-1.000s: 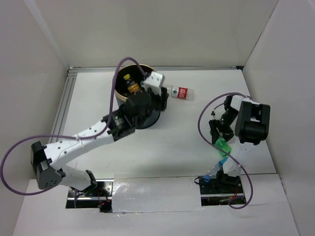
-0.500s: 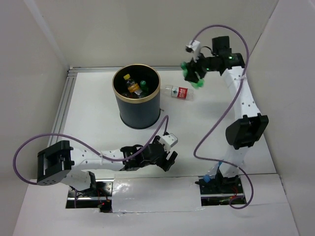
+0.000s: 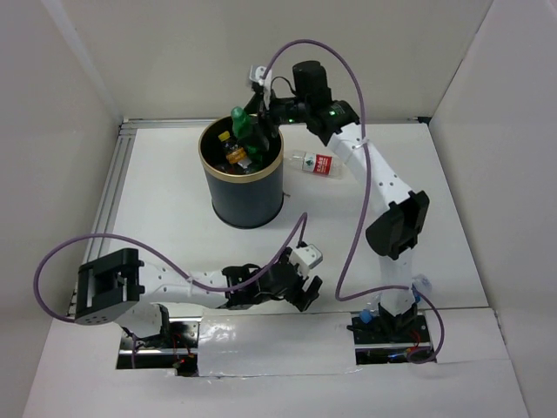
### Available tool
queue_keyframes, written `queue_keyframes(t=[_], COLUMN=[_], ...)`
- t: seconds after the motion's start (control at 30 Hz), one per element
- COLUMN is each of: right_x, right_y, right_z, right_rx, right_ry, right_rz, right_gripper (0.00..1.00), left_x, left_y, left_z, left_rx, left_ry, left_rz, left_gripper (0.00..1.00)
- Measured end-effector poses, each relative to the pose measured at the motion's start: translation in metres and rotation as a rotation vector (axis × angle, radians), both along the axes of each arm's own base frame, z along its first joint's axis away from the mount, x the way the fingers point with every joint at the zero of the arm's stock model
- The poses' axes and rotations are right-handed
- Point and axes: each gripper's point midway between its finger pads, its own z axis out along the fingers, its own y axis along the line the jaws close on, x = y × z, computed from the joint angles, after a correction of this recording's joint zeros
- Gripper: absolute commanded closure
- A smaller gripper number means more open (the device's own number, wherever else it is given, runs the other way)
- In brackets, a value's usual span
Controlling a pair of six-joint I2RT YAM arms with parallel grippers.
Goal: Put the plastic bottles in the bin
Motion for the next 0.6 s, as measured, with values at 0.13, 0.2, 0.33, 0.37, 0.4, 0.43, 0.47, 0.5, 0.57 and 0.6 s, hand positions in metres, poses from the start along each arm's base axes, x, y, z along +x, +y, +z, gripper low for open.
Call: queue_keyframes(t=[0.13, 0.2, 0.33, 0.37, 0.4, 0.43, 0.47, 0.5, 0.57, 0.6], right_x=[0.007, 0.017, 0.039, 0.044, 0.049, 0.052, 0.05, 0.046, 0.03, 0.02], right_y=[0.005, -0.006, -0.075, -0.1, -0.133, -0.169, -0.201, -0.232, -0.274, -0.285], right_z=[-0.036, -0.045, -0.05, -0.051, -0.052, -0.054, -0.056, -0.06, -0.067, -0.072], right_rx=[-0.039, -0.052, -0.05, -0.05, -0.044, -0.037, -0.031, -0.028, -0.016, -0.014], right_ry=[0.12, 0.165, 0.248, 0.269, 0.287, 0.306, 0.324, 0.346, 0.379, 0.399], right_rz=[-0.051, -0.129, -0.298, -0.351, -0.417, -0.485, -0.549, -0.613, -0.697, -0.719], right_gripper=[0.0, 0.0, 0.11, 0.14, 0.16, 0.18, 0.19, 0.19, 0.19, 0.19], left_x=[0.006, 0.009, 0.009, 0.008, 0.007, 0.003, -0.002, -0.007, -0.018, -0.023], left_y=[-0.021, -0.042, -0.087, -0.097, -0.106, -0.113, -0.118, -0.123, -0.131, -0.135], left_z=[-0.006, -0.001, 0.01, 0.012, 0.013, 0.012, 0.011, 0.008, 0.002, -0.001], left_rx=[0.016, -0.005, -0.073, -0.086, -0.103, -0.115, -0.123, -0.128, -0.128, -0.127], left_ry=[-0.018, -0.027, -0.034, -0.035, -0.03, -0.019, -0.005, 0.009, 0.035, 0.046], left_rz=[-0.018, -0.043, -0.113, -0.134, -0.155, -0.181, -0.211, -0.241, -0.291, -0.314], left_gripper=[0.11, 0.13, 0.17, 0.19, 0.21, 0.23, 0.25, 0.29, 0.3, 0.3])
